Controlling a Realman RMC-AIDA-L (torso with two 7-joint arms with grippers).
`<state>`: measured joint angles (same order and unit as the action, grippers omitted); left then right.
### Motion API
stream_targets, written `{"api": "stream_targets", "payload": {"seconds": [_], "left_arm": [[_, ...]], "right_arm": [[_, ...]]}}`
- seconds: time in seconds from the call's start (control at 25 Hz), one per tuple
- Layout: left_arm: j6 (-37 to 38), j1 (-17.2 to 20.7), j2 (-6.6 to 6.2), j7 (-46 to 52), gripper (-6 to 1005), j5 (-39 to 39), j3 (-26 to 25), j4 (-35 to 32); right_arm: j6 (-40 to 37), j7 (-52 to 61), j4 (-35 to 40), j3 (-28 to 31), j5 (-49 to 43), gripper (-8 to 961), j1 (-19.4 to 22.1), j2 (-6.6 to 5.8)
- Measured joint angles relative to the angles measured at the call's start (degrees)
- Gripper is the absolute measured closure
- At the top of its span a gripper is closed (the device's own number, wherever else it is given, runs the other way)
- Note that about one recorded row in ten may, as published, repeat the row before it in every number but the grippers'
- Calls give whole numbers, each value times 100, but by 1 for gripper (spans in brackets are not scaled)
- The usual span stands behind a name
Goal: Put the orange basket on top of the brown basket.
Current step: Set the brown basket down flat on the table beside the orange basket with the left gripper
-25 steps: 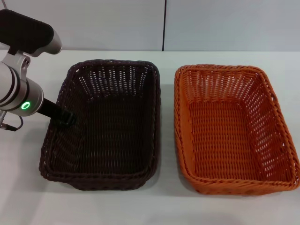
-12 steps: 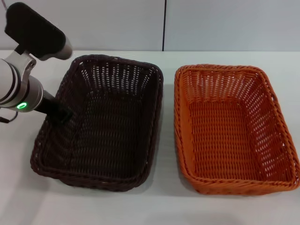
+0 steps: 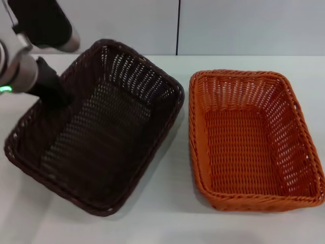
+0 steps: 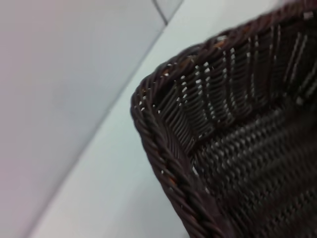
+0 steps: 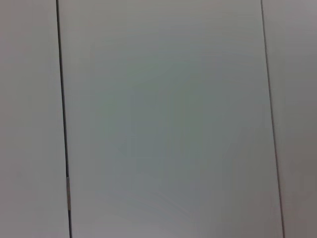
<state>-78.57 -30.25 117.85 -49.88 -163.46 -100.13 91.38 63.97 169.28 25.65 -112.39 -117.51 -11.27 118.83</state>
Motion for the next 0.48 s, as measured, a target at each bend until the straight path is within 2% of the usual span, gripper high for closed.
{"api": "stream_targets", "payload": {"seconds": [0.08,0.16,0.24,0.32,0.4,0.48], "left_arm": [[-95,-63,-2,-189,694,60,-125,47],[-502,-208,-2,-912,694,372,-548,293],[-699,-289,-3,-1235,694,468,-725,419],[-699,-289,-3,-1235,710,468,-725,419],[-1049,-458,-8,-1873,732,510,-1078,575],[-1194,-546,-8,-2090,761,557,-1278,631]], "right_arm": [[0,0,12,4,0,227,-4,0],[0,0,28,5,0,227,-6,0],[-1,0,47,10,-1,227,-5,0],[-1,0,75,52,0,226,7,1],[0,0,82,68,0,226,11,3],[0,0,104,79,0,226,15,6]]}}
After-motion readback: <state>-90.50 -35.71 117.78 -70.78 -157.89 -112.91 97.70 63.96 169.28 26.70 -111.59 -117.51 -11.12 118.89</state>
